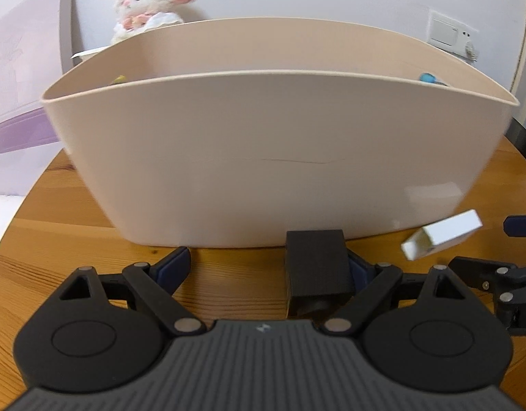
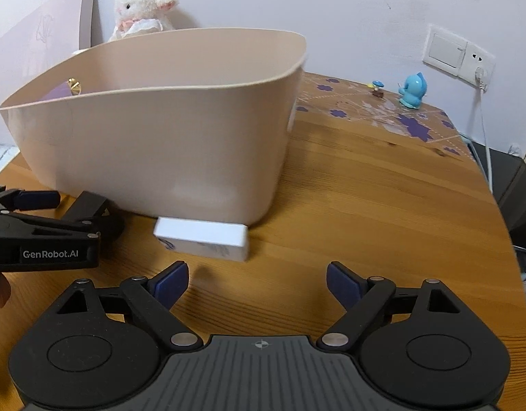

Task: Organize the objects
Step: 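Grasp the black charger with left while right grasps the white box, then carry the charger and white box into the bin and open both tools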

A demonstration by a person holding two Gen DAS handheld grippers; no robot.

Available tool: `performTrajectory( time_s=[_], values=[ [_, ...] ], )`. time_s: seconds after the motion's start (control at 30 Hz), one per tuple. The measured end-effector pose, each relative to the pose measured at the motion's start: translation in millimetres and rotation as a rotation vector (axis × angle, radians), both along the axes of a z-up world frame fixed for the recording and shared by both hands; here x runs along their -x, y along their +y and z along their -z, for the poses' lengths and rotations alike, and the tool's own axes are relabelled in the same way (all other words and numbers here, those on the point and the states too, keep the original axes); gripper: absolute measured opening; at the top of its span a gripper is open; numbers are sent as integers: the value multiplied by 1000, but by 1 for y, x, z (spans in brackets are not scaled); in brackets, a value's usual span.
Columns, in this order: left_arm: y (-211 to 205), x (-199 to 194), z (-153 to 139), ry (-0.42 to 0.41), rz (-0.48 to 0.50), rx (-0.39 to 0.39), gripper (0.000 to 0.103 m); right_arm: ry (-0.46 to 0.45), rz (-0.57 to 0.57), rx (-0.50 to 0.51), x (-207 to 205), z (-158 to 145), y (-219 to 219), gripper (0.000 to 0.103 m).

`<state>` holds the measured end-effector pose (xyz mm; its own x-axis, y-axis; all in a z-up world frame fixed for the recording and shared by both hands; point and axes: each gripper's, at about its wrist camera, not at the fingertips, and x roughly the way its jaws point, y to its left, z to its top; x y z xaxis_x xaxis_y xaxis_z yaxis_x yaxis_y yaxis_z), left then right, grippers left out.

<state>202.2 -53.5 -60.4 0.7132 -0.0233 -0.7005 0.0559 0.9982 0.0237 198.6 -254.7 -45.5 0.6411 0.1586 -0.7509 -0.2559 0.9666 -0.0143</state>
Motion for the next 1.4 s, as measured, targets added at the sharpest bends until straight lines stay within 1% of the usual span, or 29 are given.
performTrajectory(
  time_s=[0.17,0.3,0.4,0.47,0.5,0.53,0.57,0.6,0.63,0.67,0.77,0.87,1.0,1.13,1.27,1.4],
  values=[
    [18,-1,0,1,-4,13,92,6,-12,-7,-3,6,20,93],
    [24,1,0,-2,2,17,91,5,-6,-4,-5,10,33,96],
    [25,3,0,-11,5,13,88,7,14,5,-8,13,41,94],
    [26,2,0,-21,6,11,77,10,28,-6,-10,14,43,91],
    [27,2,-1,-21,6,13,74,6,39,-8,-11,14,43,86],
    [28,3,-3,-20,8,16,65,1,49,-11,-11,13,44,78],
    [28,4,-4,-20,18,16,56,-2,51,-15,-11,12,44,73],
    [29,4,-5,-18,31,18,53,-5,53,-19,-11,12,45,64],
    [29,5,-5,-16,39,20,44,-7,55,-19,-10,11,46,58],
    [30,6,-6,-14,46,25,34,-8,56,-19,-10,11,47,56],
    [29,9,-7,-8,44,19,34,6,64,-22,-7,8,48,55],
    [28,16,-8,-9,50,13,34,28,71,-46,-3,5,46,55],
    [28,33,-20,-43,73,10,34,34,60,-73,7,-5,39,55],
    [33,49,-38,-93,88,29,34,0,39,-95,21,-27,31,55],
    [36,59,-62,-160,94,34,34,-38,36,-145,32,-52,20,55],
    [37,60,-89,-228,104,36,34,-113,38,-178,39,-84,11,55]
  ],
)
